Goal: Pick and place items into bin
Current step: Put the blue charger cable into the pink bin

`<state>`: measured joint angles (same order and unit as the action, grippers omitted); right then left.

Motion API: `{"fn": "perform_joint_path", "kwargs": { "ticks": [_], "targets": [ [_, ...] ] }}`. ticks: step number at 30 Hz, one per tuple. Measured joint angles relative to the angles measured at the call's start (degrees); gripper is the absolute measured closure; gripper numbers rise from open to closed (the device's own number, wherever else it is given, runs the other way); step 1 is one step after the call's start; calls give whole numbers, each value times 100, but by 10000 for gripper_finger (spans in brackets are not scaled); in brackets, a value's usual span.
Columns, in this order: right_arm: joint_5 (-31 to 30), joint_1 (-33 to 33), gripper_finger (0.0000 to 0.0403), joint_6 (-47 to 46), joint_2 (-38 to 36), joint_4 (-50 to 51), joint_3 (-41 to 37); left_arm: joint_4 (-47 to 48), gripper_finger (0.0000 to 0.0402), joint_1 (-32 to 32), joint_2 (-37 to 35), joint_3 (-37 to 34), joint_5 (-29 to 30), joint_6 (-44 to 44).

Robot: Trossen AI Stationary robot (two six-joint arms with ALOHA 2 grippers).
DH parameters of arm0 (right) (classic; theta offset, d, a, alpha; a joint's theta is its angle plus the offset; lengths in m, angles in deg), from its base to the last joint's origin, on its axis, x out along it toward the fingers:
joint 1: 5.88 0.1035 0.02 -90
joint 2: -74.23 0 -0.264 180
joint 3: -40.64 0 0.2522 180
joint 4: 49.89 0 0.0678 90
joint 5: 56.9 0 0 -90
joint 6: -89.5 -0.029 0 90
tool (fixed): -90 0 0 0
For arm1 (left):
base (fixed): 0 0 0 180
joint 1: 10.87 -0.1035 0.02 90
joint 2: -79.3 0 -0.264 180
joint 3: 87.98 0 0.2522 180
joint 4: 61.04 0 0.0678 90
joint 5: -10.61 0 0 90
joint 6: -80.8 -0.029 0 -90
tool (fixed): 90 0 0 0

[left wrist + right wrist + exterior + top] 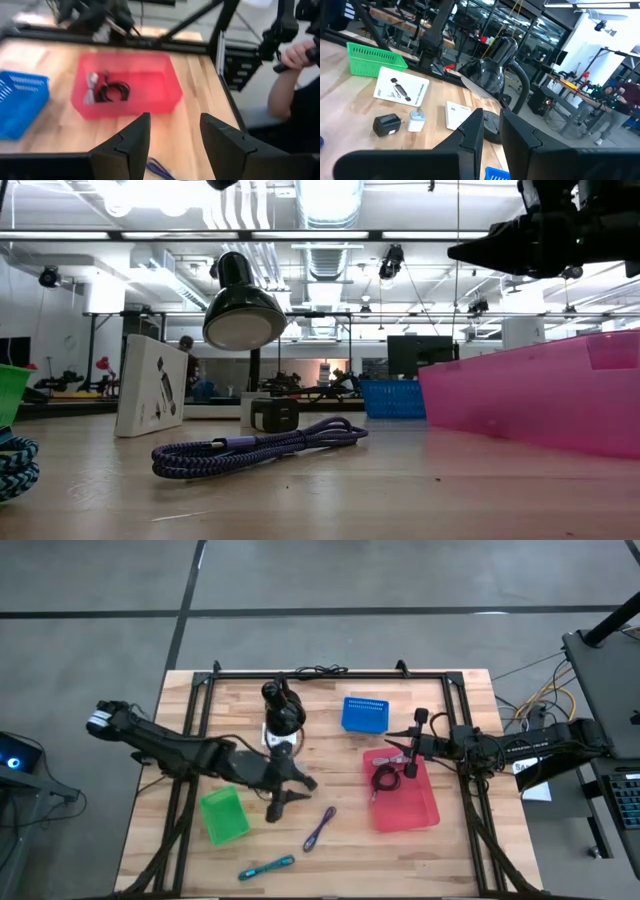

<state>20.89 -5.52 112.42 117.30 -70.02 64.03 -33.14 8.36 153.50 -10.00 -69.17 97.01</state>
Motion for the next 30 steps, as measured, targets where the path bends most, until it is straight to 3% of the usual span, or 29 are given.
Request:
{"fn": "perform_joint_path", "kwargs": {
  "ticks": [7, 17, 22, 30],
  "targets": [
    [0, 0, 351, -451, 0, -150, 0, 948, 244, 313, 619, 689, 28, 474],
    [0, 0, 351, -44, 13, -213, 66, 1044, 244, 642, 786, 680, 17, 751],
    [2, 0, 351, -392, 18, -213, 140, 1024, 244, 705, 766, 728, 15, 756],
    [17, 0, 351, -1286, 17, 857, 129, 679, 244, 703, 753, 787, 13, 1347]
  ]
}}
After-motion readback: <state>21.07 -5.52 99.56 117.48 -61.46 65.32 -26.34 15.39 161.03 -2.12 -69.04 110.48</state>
